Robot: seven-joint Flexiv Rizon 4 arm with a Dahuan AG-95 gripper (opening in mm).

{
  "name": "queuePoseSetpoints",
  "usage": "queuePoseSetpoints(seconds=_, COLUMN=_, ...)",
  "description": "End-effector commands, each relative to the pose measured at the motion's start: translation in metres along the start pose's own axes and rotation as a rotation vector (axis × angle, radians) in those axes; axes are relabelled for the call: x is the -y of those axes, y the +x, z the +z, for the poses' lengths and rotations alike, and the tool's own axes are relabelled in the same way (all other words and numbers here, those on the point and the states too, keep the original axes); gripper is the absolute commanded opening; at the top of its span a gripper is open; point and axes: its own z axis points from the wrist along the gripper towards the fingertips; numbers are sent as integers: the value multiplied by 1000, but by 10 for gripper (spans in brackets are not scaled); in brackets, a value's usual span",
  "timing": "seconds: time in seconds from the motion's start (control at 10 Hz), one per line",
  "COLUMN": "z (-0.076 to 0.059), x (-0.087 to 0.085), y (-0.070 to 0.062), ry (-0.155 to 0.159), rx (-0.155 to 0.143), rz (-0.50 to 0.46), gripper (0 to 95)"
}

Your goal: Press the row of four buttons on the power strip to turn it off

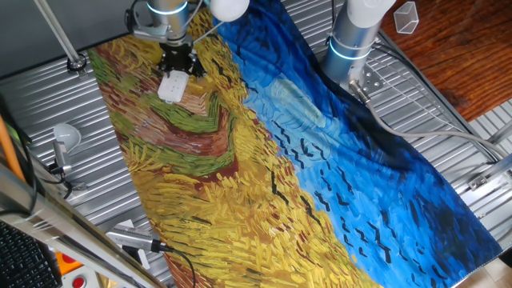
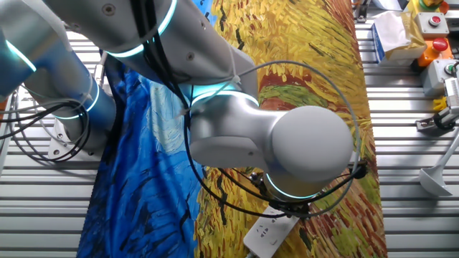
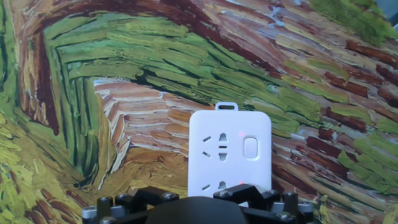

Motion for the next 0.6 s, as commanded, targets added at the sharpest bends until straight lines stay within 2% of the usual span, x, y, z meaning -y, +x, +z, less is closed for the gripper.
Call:
queuePoseSetpoints(seconds=0.1, z=2, x=0, y=1, ry=6, rx=-8, rz=0, gripper=950)
queuePoseSetpoints(seconds=0.4, z=8, x=-1, y=1, ry=12, rx=-5, rz=-2, gripper=950)
queuePoseSetpoints(seconds=0.5, z=11, x=-1, y=1, ry=13, rx=-4, rz=-3, gripper=760)
queuePoseSetpoints(seconds=0.6, z=13, x=-1, y=1, ry=16, rx=-2, rz=-2, gripper=760)
